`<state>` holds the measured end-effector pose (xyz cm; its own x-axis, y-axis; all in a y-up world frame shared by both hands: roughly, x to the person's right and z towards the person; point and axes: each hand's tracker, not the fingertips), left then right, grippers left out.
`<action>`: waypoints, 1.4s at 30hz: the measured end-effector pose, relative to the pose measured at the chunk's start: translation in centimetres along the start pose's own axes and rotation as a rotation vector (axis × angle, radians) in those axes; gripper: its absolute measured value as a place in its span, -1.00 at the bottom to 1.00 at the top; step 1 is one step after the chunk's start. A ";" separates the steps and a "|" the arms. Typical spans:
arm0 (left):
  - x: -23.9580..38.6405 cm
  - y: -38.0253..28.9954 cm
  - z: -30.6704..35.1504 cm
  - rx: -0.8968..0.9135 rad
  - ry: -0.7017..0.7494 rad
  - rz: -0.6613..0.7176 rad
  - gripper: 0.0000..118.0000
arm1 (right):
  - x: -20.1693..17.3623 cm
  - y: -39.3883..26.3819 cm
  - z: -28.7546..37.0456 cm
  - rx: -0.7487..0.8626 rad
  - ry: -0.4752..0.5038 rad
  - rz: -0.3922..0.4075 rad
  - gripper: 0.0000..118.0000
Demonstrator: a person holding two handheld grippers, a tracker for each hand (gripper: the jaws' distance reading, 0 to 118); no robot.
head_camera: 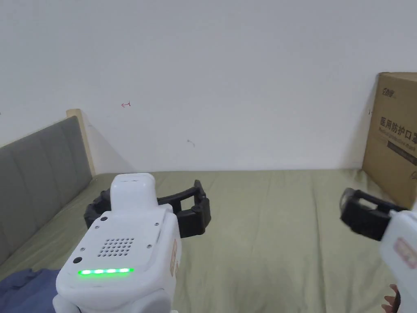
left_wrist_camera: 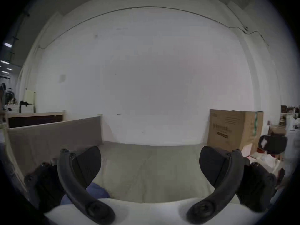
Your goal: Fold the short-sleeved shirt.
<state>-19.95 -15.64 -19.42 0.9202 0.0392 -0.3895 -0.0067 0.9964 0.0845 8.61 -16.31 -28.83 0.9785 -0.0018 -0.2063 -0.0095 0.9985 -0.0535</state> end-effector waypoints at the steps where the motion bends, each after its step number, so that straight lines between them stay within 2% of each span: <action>1: 0.0 -0.5 0.2 0.005 0.006 -0.026 1.00 | -0.6 -0.8 -0.1 0.047 0.037 0.079 1.00; 2: 0.1 -0.9 0.3 0.005 0.007 -0.046 1.00 | -1.0 -1.3 -0.3 0.083 0.068 0.117 1.00; 3: 0.7 -1.2 0.4 -0.001 0.000 -0.077 1.00 | -1.6 -1.6 0.1 0.101 0.097 0.115 1.00; 6: 1.5 -2.1 0.5 -0.020 0.012 -0.178 1.00 | -1.2 -2.3 0.2 0.054 0.163 0.020 1.00; 8: 1.8 -2.2 0.8 -0.023 0.010 -0.171 1.00 | -1.1 -2.6 -0.2 0.022 0.178 -0.028 1.00; 11: 1.4 -2.2 1.0 -0.035 -0.007 -0.122 1.00 | -0.4 -2.9 -0.1 0.012 0.134 -0.026 1.00; 16: 1.0 -2.2 0.4 -0.086 -0.019 -0.052 1.00 | 0.1 -3.0 0.4 0.033 0.120 0.001 1.00; 24: 1.7 -2.5 0.4 -0.093 -0.037 -0.077 1.00 | 0.4 -2.3 1.1 0.057 0.165 0.011 1.00; 26: 1.8 -2.5 0.4 -0.094 -0.045 -0.088 0.91 | 0.3 -2.2 1.3 0.061 0.161 0.019 1.00; 28: 1.8 -2.5 0.4 -0.096 -0.058 -0.090 0.55 | 0.4 -2.1 1.6 0.077 0.152 0.012 0.95; 29: 1.7 -2.4 0.3 -0.105 -0.072 -0.084 0.27 | 0.5 -2.1 1.8 0.083 0.156 0.007 0.85; 30: 1.6 -2.4 0.1 -0.130 -0.092 -0.066 -0.25 | 0.7 -2.0 1.9 0.090 0.169 -0.004 0.45; 31: 1.5 -2.4 -0.2 -0.166 -0.107 -0.044 -0.69 | 0.7 -2.0 2.0 0.099 0.169 -0.007 -0.23; 32: 1.3 -2.5 -0.5 -0.202 -0.118 -0.027 -1.00 | 0.6 -2.0 1.9 0.100 0.155 0.003 -0.93; 33: 1.1 -2.8 -0.8 -0.239 -0.111 -0.016 -1.00 | 0.7 -1.9 1.6 0.089 0.095 0.020 -1.00; 36: 1.1 -3.8 -1.1 -0.249 -0.119 0.012 -1.00 | 1.8 -2.2 1.0 0.068 0.142 -0.044 -1.00; 39: 1.5 -4.3 -1.1 -0.254 -0.084 -0.023 -1.00 | 2.1 -2.5 0.6 0.033 0.122 -0.044 -1.00; 42: 1.3 -4.6 -1.3 -0.262 -0.080 0.000 -1.00 | 2.5 -2.9 0.5 0.018 0.118 -0.058 -1.00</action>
<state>-19.25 -20.12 -21.53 0.9482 0.0437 -0.3147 -0.0983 0.9823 -0.1597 11.23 -19.13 -28.68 0.9461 -0.0651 -0.3172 0.0513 0.9973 -0.0517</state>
